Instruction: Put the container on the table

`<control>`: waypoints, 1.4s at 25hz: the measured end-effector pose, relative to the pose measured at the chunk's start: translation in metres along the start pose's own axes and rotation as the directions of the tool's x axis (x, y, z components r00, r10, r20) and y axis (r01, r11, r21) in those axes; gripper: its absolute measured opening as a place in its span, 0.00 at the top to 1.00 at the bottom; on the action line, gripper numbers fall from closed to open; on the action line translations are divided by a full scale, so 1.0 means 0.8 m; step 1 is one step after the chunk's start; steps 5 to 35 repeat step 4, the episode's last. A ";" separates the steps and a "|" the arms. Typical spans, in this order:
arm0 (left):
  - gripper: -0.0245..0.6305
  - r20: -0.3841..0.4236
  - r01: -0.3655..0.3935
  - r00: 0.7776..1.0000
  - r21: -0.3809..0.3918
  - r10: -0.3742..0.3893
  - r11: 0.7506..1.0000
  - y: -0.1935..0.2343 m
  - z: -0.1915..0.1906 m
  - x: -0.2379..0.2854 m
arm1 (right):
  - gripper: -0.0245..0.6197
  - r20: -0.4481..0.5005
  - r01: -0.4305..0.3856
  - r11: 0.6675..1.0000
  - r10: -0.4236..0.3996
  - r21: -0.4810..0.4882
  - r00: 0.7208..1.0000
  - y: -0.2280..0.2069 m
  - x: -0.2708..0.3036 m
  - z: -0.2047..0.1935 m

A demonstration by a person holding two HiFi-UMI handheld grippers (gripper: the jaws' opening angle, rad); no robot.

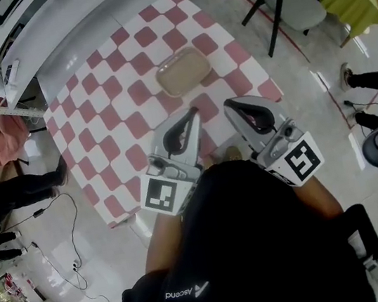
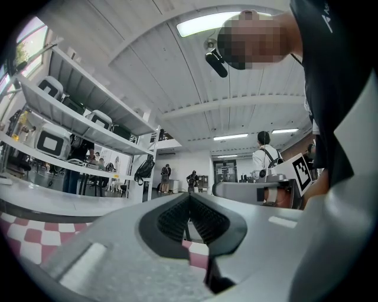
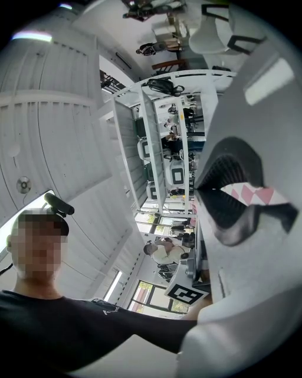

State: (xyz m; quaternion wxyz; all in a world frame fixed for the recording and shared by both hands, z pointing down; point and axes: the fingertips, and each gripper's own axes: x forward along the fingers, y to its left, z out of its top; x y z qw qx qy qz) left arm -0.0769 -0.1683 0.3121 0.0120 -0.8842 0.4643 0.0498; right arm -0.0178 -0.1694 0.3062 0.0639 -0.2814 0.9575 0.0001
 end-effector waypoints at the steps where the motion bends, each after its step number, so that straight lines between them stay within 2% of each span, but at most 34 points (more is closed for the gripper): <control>1: 0.95 -0.001 0.001 1.000 -0.001 -0.001 1.000 0.000 -0.001 0.000 | 0.96 -0.001 -0.001 1.000 0.001 -0.011 1.000 -0.001 0.000 -0.001; 35: 0.95 -0.003 0.006 1.000 -0.002 -0.006 1.000 -0.002 -0.003 0.000 | 0.96 -0.002 0.002 1.000 -0.003 -0.014 1.000 -0.001 -0.001 -0.003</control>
